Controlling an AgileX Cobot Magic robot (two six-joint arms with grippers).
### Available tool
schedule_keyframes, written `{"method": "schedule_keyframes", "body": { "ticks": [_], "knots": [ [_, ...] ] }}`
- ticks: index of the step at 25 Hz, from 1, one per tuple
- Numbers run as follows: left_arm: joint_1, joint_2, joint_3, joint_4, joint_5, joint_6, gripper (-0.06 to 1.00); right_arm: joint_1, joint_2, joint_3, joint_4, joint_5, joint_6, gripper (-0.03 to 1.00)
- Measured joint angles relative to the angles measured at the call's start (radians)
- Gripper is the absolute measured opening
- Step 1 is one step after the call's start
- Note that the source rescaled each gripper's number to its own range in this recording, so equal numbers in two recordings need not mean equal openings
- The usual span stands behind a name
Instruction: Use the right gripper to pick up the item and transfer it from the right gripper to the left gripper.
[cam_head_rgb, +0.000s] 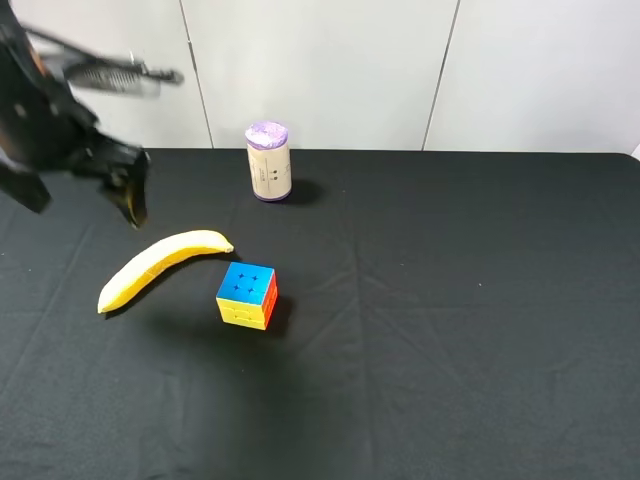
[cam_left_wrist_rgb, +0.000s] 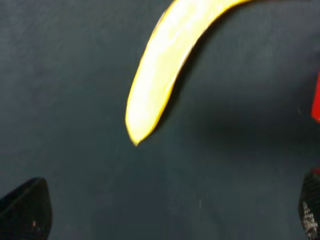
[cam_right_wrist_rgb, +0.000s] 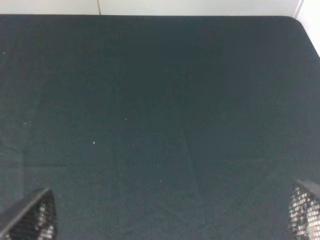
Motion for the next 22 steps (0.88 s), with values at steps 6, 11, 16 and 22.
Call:
{"method": "schedule_keyframes", "body": {
  "ticks": [6,11,16,22],
  "knots": [
    [0.0,-0.165,-0.071,0.003,0.112,0.012,0.98,0.0,0.0,0.0,0.0,0.0,0.0,1.0],
    [0.0,-0.375,-0.071,0.004,0.128,0.018,0.98,0.0,0.0,0.0,0.0,0.0,0.0,1.0],
    [0.0,-0.585,-0.016,0.004,0.131,0.028,0.98,0.0,0.0,0.0,0.0,0.0,0.0,1.0],
    [0.0,-0.89,0.217,0.004,0.131,0.042,0.98,0.0,0.0,0.0,0.0,0.0,0.0,1.0]
  ]
}}
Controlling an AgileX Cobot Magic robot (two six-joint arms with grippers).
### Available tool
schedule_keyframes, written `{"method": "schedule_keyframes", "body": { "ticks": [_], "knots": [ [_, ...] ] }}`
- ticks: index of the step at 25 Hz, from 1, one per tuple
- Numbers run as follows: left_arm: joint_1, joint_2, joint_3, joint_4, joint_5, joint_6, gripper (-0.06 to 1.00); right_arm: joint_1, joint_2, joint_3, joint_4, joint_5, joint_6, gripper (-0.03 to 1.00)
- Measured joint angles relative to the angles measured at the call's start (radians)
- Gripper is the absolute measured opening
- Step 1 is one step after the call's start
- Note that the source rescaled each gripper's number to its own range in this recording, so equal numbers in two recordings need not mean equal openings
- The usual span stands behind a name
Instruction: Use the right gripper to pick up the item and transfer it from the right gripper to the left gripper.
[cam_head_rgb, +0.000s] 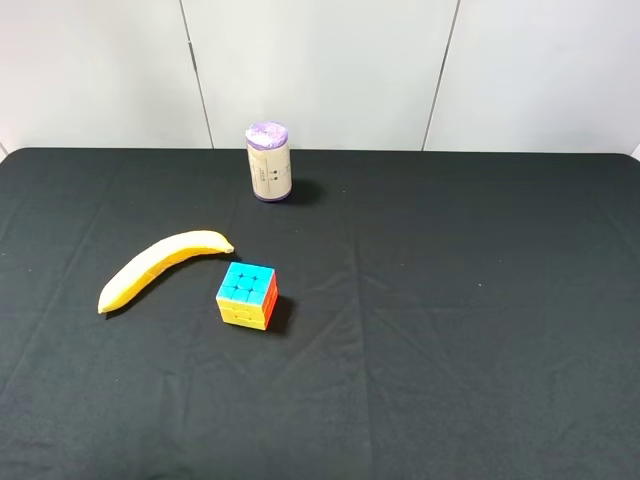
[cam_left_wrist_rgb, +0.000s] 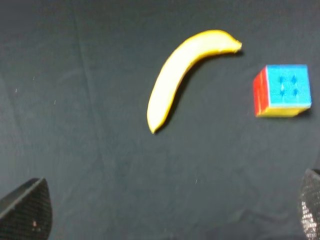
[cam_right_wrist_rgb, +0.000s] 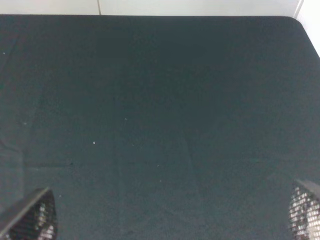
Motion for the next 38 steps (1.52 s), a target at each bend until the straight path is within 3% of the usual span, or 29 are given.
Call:
{"method": "schedule_keyframes", "body": {
  "ticks": [7,15,33,35,38],
  "knots": [
    [0.0,-0.343,0.272,-0.005,-0.003,0.027,0.98,0.0,0.0,0.0,0.0,0.0,0.0,1.0],
    [0.0,-0.638,0.41,-0.106,-0.05,0.168,0.98,0.0,0.0,0.0,0.0,0.0,0.0,1.0],
    [0.001,-0.646,0.458,-0.1,-0.104,0.182,0.98,0.0,0.0,0.0,0.001,0.0,0.0,1.0],
    [0.023,-0.646,0.458,-0.1,-0.104,0.182,0.98,0.0,0.0,0.0,0.001,0.0,0.0,1.0],
    [0.117,-0.646,0.458,-0.1,-0.104,0.182,0.98,0.0,0.0,0.0,0.001,0.0,0.0,1.0]
  ]
}}
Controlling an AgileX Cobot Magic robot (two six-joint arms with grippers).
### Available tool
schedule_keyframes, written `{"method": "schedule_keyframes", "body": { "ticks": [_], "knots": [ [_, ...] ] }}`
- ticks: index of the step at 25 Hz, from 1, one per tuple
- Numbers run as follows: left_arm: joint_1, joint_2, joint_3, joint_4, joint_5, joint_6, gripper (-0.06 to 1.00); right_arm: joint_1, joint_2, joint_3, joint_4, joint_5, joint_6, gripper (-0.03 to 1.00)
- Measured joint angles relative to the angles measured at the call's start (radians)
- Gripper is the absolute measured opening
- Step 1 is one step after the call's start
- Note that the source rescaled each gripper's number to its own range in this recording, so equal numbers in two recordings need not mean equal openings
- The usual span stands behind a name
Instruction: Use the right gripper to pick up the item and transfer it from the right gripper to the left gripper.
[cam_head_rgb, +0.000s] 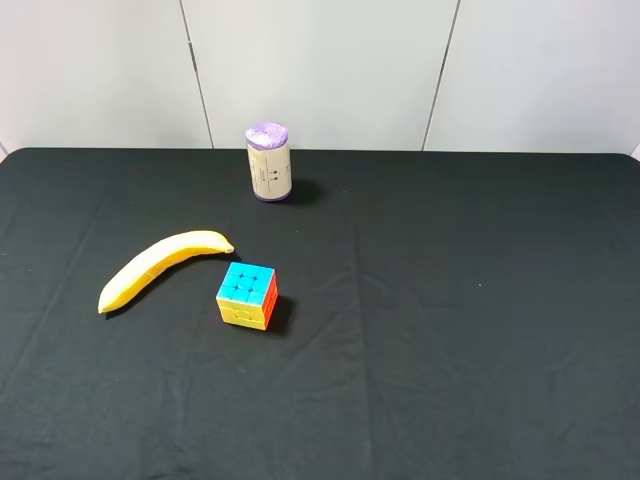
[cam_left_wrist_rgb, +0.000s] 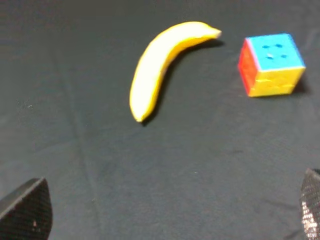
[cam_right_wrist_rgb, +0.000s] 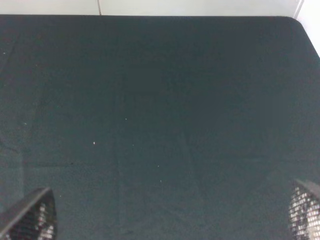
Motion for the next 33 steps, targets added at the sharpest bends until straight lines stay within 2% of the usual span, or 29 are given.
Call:
{"method": "schedule_keyframes", "body": {
  "ticks": [6,9,33],
  "knots": [
    [0.226,0.0,0.0,0.0,0.0,0.0,0.98,0.0,0.0,0.0,0.0,0.0,0.0,1.0],
    [0.284,0.0,0.0,0.0,0.0,0.0,0.98,0.0,0.0,0.0,0.0,0.0,0.0,1.0],
    [0.293,0.0,0.0,0.0,0.0,0.0,0.98,0.0,0.0,0.0,0.0,0.0,0.0,1.0]
  ]
}}
